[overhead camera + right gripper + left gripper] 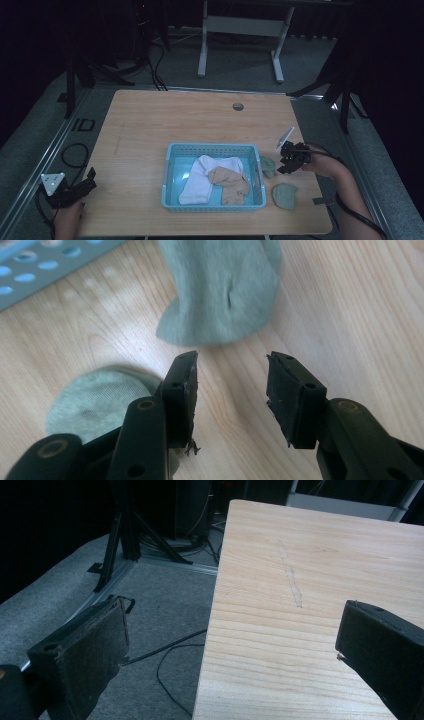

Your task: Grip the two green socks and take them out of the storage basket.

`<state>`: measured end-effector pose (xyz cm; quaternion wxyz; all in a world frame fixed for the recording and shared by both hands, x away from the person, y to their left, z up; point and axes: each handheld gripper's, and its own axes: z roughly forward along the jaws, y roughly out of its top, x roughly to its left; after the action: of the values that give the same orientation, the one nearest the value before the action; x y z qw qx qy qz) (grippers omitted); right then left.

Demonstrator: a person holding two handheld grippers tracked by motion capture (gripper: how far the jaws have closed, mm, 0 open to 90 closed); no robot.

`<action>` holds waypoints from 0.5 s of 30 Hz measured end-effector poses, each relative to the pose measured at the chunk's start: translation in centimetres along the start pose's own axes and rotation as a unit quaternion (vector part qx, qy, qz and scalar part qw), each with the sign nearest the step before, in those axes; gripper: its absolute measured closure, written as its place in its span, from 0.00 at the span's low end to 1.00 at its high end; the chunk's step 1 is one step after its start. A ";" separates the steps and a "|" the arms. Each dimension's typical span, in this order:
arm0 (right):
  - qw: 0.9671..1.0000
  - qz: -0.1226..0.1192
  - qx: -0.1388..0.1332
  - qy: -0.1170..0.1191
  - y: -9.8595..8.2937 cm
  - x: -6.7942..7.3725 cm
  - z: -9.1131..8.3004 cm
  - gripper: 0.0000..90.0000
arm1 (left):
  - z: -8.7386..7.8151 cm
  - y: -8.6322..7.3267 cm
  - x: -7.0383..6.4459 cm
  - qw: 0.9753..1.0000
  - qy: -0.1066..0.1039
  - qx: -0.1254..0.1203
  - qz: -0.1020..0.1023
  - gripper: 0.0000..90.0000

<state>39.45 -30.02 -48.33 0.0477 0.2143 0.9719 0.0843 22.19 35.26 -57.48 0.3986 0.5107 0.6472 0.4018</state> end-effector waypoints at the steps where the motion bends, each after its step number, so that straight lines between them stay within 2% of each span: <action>1: 1.000 0.011 -0.007 -0.002 -0.8 -0.1 0.2 0.61 | 0.0 0.0 0.0 1.000 0.000 0.000 0.000 0.01; 4: 1.000 0.025 -0.015 -0.007 -1.5 -0.2 0.3 0.61 | 0.0 0.0 0.0 1.000 0.000 -0.001 -0.001 0.01; 5: 0.999 0.039 -0.023 -0.017 -2.2 -0.2 0.3 0.60 | 0.0 0.0 0.0 1.000 0.001 0.000 0.000 0.01; 7: 0.997 0.056 -0.044 -0.023 -3.0 -0.2 0.4 0.60 | 0.0 0.0 0.0 1.000 0.001 -0.001 0.000 0.01; 8: 0.997 0.056 -0.044 -0.023 -3.0 -0.2 0.4 0.60 | 0.0 0.0 0.0 1.000 0.001 -0.001 0.000 0.01; 9: 0.995 0.074 -0.062 -0.029 -3.8 -0.2 0.6 0.59 | 0.0 0.0 0.0 1.000 0.000 0.000 0.000 0.01; 12: 0.994 0.080 -0.068 -0.036 -4.2 -0.1 0.7 0.59 | 0.0 0.0 0.0 1.000 0.000 -0.001 0.000 0.01; 13: 0.989 0.106 -0.090 -0.058 -5.4 -0.1 1.2 0.58 | 0.0 0.0 0.0 1.000 0.000 0.000 0.000 0.01; 14: 0.987 0.115 -0.095 -0.066 -5.8 -0.2 1.4 0.58 | 0.0 0.0 0.0 1.000 0.000 0.000 0.000 0.01; 15: 0.987 0.115 -0.095 -0.066 -5.8 -0.2 1.4 0.58 | 0.0 0.0 0.0 1.000 0.000 0.000 0.000 0.01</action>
<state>37.39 -35.08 -50.73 0.1216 0.3244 0.9231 0.1667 22.18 35.24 -57.48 0.3985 0.5106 0.6470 0.4023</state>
